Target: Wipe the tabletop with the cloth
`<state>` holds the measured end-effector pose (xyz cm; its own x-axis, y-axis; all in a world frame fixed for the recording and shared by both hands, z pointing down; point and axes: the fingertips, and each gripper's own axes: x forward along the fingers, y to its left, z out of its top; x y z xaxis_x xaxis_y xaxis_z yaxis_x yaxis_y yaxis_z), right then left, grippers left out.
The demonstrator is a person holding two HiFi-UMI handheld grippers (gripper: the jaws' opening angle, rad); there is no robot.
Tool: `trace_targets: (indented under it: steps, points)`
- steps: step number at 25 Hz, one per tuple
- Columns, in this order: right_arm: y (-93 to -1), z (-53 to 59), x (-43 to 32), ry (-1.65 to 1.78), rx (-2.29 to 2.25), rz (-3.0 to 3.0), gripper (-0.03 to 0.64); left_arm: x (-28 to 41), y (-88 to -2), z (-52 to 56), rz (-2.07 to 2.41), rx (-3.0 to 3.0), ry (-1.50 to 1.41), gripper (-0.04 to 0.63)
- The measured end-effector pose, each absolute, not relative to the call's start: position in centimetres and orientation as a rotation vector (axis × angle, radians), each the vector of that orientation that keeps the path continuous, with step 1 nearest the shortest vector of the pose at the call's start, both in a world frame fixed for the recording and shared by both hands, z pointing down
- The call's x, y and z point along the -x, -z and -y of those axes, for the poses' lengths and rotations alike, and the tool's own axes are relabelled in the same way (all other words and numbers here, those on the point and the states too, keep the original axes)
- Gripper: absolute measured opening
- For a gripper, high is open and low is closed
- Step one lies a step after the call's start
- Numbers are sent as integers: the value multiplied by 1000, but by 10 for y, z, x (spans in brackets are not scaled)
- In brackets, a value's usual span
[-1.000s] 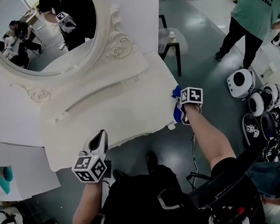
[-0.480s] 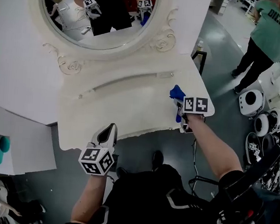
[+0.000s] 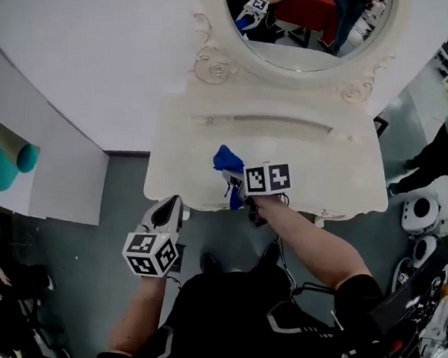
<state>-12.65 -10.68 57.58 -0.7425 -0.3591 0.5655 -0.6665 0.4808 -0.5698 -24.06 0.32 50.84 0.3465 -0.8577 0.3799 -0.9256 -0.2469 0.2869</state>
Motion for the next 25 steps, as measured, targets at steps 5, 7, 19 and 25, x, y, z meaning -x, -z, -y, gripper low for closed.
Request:
trace_targets:
  steps: [5,7,19,25]
  points:
    - [-604,78,261,-1087,-673,2363,132,325,-520,-41,1674,-2059,-181,8]
    - [-617,64,306,-1077,-609,2347,132,353,-523,-57,1708,-2017,-176,8]
    - [-689,45,377,-1097,-661,2170,132,414,-519,-88,1802,-1912,-151,8]
    - [-690,50,337,-1109,-709,2154,132,393,-516,-67,1767,-1953,-160,8]
